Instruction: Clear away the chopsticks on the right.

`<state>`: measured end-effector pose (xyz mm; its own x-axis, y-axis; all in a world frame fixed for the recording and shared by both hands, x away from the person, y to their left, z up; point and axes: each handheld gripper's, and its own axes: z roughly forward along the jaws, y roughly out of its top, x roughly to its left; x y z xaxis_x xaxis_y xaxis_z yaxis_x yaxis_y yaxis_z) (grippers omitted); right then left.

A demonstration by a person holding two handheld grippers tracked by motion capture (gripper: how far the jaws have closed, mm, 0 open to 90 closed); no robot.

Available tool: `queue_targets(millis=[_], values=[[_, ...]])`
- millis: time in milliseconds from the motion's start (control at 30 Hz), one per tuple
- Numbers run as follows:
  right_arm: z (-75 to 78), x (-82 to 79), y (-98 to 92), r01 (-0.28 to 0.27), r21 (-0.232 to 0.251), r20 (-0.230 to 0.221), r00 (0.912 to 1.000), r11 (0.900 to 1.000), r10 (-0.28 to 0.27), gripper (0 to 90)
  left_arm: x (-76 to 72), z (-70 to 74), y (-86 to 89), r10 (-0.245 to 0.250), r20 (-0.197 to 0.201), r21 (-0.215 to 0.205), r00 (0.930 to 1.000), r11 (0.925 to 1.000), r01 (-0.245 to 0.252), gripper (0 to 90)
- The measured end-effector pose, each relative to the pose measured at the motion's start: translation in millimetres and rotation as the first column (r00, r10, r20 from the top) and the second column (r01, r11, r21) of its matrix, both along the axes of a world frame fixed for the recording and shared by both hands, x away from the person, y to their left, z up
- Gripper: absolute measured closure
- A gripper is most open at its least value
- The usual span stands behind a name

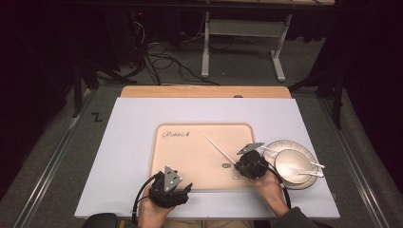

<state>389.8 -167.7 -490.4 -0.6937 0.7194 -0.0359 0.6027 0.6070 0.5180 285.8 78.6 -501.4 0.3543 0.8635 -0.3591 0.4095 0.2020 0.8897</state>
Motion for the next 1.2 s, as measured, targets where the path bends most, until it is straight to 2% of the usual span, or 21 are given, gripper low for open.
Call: queue_targets(millis=[233, 333, 667, 767, 867, 1067, 1200], values=[[0.4, 2.0, 1.1, 0.001, -0.013, 0.007, 1.0000, 1.000, -0.001, 80.1, -2.7, 0.3, 2.7, 0.016, 0.003, 0.000, 0.9999, 0.9999, -0.016, 33.4], [0.6, 2.3, 0.5, -0.003, -0.015, 0.004, 1.0000, 1.000, 0.003, 83.2, -2.9, -0.3, 2.5, 0.014, 0.002, 0.004, 0.9999, 0.9999, -0.014, 33.3], [-0.1, 2.2, -3.8, 0.074, -0.041, 0.042, 0.9965, 0.996, -0.072, 84.9, -1.5, 3.4, 4.3, 0.014, 0.012, -0.011, 0.9998, 0.9998, -0.014, 33.1], [0.2, 1.6, -6.4, 0.096, -0.059, 0.056, 0.9941, 0.994, -0.093, 84.9, -0.6, 3.4, 3.0, 0.008, 0.013, -0.008, 0.9999, 0.9999, -0.008, 33.1], [0.0, 2.0, -10.8, 0.124, -0.056, 0.060, 0.9909, 0.991, -0.120, 84.9, -0.1, 3.0, 1.9, -0.005, 0.009, 0.002, 0.9999, 1.0000, 0.005, 33.0], [-1.0, 0.7, -10.7, 0.149, -0.067, 0.087, 0.9859, 0.987, -0.143, 84.7, 1.0, 2.5, 0.3, -0.018, 0.011, 0.005, 0.9998, 0.9998, 0.018, 32.9], [-1.1, 1.0, -11.7, 0.159, -0.062, 0.084, 0.9845, 0.985, -0.154, 84.0, 1.0, 2.5, -0.9, -0.019, 0.011, 0.002, 0.9998, 0.9998, 0.019, 32.9]])
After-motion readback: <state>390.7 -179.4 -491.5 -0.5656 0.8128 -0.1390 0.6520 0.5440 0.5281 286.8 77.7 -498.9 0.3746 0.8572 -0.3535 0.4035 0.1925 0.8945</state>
